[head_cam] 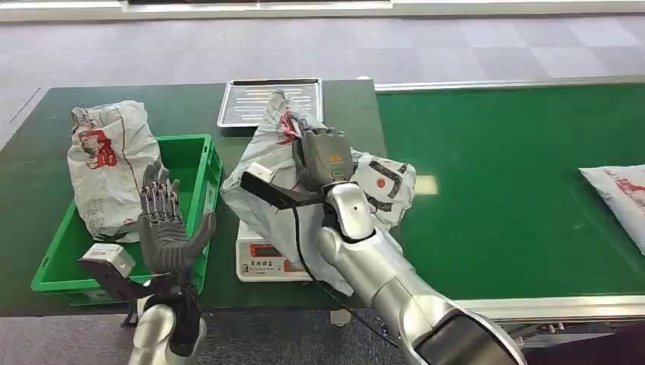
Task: Moved the parcel from conveyor to table for the left to box.
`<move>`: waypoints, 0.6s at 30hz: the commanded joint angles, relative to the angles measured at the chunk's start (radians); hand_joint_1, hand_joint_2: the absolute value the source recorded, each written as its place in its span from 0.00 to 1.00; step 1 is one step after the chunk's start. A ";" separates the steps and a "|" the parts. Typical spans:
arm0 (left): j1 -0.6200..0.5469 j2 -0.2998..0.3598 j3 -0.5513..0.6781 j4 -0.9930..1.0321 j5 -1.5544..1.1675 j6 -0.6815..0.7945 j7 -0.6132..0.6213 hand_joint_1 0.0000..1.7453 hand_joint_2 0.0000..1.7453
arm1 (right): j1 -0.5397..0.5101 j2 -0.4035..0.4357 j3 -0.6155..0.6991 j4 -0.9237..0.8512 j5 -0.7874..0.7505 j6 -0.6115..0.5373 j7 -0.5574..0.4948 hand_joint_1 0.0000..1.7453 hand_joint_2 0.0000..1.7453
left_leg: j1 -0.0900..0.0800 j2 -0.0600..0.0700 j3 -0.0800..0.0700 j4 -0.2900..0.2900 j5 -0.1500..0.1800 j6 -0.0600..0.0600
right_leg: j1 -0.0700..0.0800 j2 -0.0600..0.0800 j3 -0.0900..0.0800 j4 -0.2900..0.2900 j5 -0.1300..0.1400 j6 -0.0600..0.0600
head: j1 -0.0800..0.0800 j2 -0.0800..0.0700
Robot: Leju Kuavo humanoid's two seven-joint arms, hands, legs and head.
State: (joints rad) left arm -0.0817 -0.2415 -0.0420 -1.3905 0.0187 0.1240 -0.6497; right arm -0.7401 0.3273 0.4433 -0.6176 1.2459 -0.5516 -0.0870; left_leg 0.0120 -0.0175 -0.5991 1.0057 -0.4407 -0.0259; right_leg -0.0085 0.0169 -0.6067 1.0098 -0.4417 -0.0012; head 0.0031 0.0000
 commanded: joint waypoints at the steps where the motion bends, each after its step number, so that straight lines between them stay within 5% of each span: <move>1: 0.004 0.025 0.004 -0.024 -0.052 0.079 0.011 0.00 1.00 | 0.024 -0.036 -0.024 -0.163 -0.019 -0.054 0.008 0.00 0.00 | 0.000 0.001 0.002 -0.001 0.000 0.001 | 0.001 -0.002 0.002 -0.001 0.000 0.000 | 0.000 0.000; 7: 0.035 0.019 0.041 -0.246 -0.294 0.317 0.001 0.00 1.00 | 0.295 -0.152 -0.090 -0.855 0.028 -0.147 -0.019 0.00 0.00 | 0.001 -0.003 -0.001 0.001 -0.001 0.001 | 0.001 -0.005 0.000 -0.001 -0.001 0.000 | 0.000 0.000; 8: 0.020 0.018 0.044 -0.276 -0.346 0.347 0.004 0.00 0.00 | 0.336 -0.133 -0.131 -0.950 0.020 -0.147 -0.072 0.00 0.00 | 0.002 -0.006 -0.001 0.001 -0.001 0.002 | 0.002 -0.010 0.003 -0.001 -0.003 0.000 | 0.000 0.000; 9: -0.039 0.041 0.024 -0.307 -0.435 0.379 -0.002 0.00 0.00 | 0.434 0.015 -0.320 -1.199 -0.057 -0.147 -0.353 0.00 0.00 | 0.000 -0.006 0.000 0.001 -0.001 0.001 | 0.001 -0.008 0.002 -0.001 -0.003 0.000 | 0.000 0.000; 11: -0.111 0.063 0.011 -0.315 -0.467 0.366 0.069 0.00 0.00 | 0.490 0.022 -0.382 -1.360 -0.162 -0.147 -0.483 0.00 0.00 | 0.002 -0.009 -0.008 0.004 0.000 0.000 | 0.002 -0.010 -0.005 0.003 -0.003 -0.001 | 0.000 0.000; 18: -0.148 0.085 -0.024 -0.283 -0.516 0.373 0.050 0.00 0.00 | 0.485 0.022 -0.407 -1.433 -0.136 -0.147 -0.459 0.00 0.00 | -0.001 -0.006 -0.002 0.002 -0.002 0.003 | 0.000 -0.011 0.001 0.000 -0.004 0.002 | 0.000 0.000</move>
State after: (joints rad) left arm -0.1525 -0.2056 -0.0351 -1.6778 -0.4410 0.4833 -0.5718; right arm -0.3003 0.3235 0.1773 -1.7794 1.0906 -0.7061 -0.5665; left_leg 0.0117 -0.0234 -0.6017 1.0074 -0.4438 -0.0235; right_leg -0.0083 0.0089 -0.6065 1.0095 -0.4450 0.0001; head 0.0030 0.0000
